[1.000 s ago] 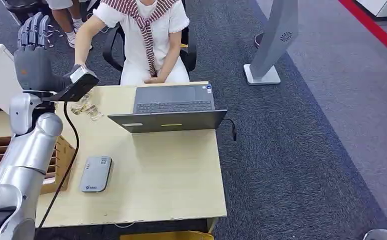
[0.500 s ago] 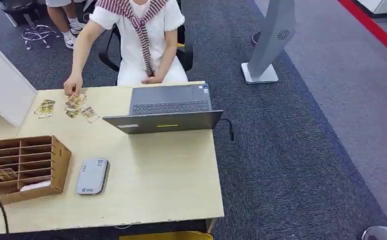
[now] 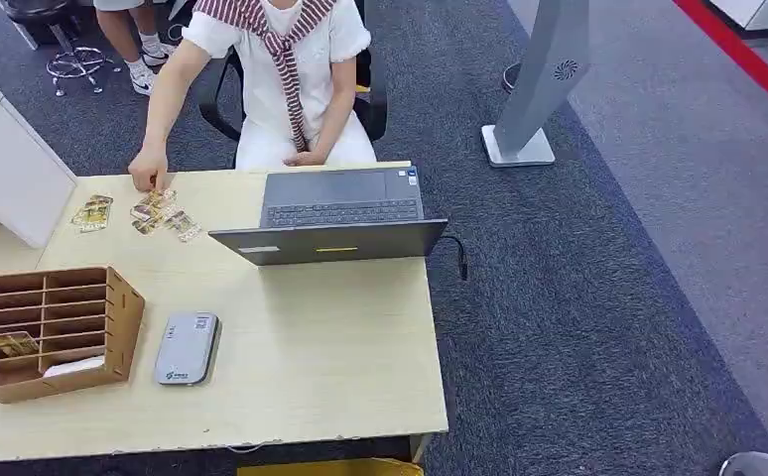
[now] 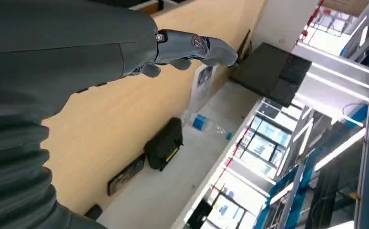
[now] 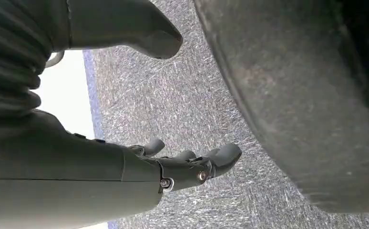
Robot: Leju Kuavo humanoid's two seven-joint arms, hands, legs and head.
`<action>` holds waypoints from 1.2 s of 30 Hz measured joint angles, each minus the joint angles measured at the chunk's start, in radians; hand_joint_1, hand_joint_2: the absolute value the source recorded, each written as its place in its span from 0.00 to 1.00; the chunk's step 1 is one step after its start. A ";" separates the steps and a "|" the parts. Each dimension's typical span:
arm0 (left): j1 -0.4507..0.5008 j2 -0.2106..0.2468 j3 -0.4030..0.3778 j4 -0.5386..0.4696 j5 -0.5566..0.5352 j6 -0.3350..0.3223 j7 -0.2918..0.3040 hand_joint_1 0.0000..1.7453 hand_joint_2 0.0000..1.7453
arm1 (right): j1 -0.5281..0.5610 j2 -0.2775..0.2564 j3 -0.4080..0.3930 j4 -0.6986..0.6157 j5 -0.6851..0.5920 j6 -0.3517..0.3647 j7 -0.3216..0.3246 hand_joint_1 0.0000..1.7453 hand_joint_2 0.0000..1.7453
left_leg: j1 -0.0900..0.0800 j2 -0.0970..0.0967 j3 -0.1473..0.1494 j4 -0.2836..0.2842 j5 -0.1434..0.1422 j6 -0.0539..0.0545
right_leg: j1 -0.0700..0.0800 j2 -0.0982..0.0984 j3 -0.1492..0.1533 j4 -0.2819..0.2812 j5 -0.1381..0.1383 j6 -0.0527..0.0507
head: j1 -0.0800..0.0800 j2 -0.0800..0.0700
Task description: Pass the card to the sensor for recognition and then transmit it.
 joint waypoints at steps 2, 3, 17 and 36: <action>0.016 0.006 0.027 0.024 0.015 0.016 0.006 0.00 1.00 | 0.000 0.000 0.000 0.000 -0.006 0.000 -0.004 0.00 1.00 | 0.000 0.000 0.000 0.000 -0.001 0.001 | 0.000 0.000 0.001 0.000 0.000 0.000 | 0.000 0.000; 0.029 0.006 0.043 0.037 0.030 0.027 0.014 0.00 1.00 | 0.000 0.000 0.000 0.000 -0.008 0.000 -0.006 0.00 1.00 | 0.000 0.001 0.001 0.000 -0.001 0.002 | -0.001 0.000 0.001 0.000 0.000 0.000 | 0.001 0.000; 0.196 -0.247 0.151 0.205 0.048 0.235 0.034 0.00 1.00 | 0.002 -0.007 0.000 0.003 0.002 0.022 0.017 0.00 1.00 | -0.003 0.000 0.004 0.000 -0.005 0.006 | -0.002 -0.001 0.005 -0.001 -0.003 0.004 | 0.000 0.000; 0.206 -0.298 0.164 0.230 0.023 0.294 0.076 0.00 1.00 | 0.002 -0.013 0.000 0.003 0.003 0.023 0.017 0.00 1.00 | -0.002 -0.001 0.005 0.000 -0.005 0.005 | -0.002 -0.001 0.006 -0.001 -0.003 0.004 | -0.001 0.000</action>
